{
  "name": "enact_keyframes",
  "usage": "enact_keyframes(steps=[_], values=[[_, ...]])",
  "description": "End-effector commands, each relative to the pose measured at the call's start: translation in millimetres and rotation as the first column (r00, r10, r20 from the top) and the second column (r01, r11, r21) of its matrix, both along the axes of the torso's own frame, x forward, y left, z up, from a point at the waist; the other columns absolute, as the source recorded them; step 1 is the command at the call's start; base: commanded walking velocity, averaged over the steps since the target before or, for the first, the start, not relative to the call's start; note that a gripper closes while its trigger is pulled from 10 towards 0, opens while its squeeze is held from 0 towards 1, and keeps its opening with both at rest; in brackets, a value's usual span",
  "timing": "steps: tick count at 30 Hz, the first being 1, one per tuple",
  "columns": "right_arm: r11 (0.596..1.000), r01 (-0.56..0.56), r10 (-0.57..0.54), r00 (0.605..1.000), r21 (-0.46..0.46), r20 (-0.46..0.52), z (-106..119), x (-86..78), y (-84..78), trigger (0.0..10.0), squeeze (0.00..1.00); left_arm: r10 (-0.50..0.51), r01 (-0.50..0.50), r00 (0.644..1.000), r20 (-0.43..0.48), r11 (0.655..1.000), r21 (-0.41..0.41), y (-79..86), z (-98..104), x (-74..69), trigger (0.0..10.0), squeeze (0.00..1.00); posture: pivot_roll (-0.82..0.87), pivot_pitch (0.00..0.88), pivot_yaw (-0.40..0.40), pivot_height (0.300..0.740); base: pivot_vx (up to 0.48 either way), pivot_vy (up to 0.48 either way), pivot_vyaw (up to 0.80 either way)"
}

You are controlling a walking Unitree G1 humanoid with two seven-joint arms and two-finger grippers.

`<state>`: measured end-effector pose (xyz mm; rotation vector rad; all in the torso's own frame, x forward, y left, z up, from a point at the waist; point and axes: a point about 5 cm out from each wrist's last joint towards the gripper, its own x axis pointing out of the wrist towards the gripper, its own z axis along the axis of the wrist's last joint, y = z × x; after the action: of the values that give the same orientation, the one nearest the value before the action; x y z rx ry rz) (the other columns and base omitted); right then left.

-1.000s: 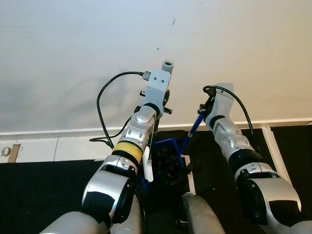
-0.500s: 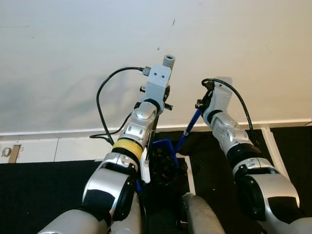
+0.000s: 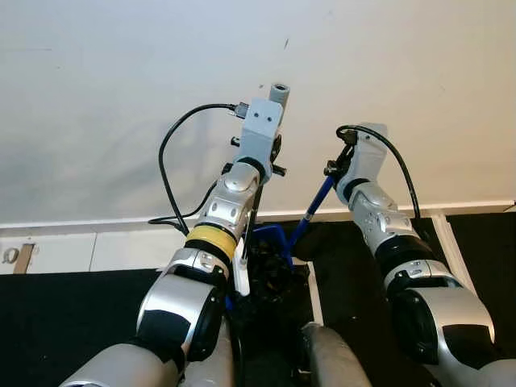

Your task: Sweep floor

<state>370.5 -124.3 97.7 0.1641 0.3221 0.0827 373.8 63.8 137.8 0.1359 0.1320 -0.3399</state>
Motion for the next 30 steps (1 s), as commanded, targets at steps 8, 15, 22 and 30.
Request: enact_keyframes(steps=[8,15,22,30], values=[[0.999,-0.001,0.001,1.0,0.035,0.013,-0.7,-3.8,-0.3,10.0,0.0,-0.048,0.048,0.999,0.003,0.999,-0.019,-3.5,2.4,-4.0,10.0,0.0,0.09,0.025,-0.071,0.74,0.0,-0.42,0.0],[0.999,-0.003,0.003,1.0,0.035,0.01,-1.8,-5.4,0.1,10.0,0.0,-0.052,0.052,0.999,-0.001,0.998,-0.022,-4.0,2.0,-4.9,10.0,0.0,0.09,0.031,-0.07,0.74,0.0,-0.48,0.0],[0.999,-0.006,0.006,1.0,0.034,0.013,0.6,-5.9,0.9,10.0,0.0,-0.064,0.064,0.998,-0.008,0.998,-0.025,-6.1,2.1,-6.6,10.0,0.0,0.08,0.036,-0.073,0.74,0.0,-0.48,0.0],[1.0,-0.007,0.007,1.0,0.029,0.011,1.0,-6.8,1.2,10.0,0.0,-0.068,0.068,0.998,-0.015,0.997,-0.025,-6.9,1.1,-7.7,10.0,0.0,0.08,0.039,-0.074,0.74,0.0,-0.48,0.0]])
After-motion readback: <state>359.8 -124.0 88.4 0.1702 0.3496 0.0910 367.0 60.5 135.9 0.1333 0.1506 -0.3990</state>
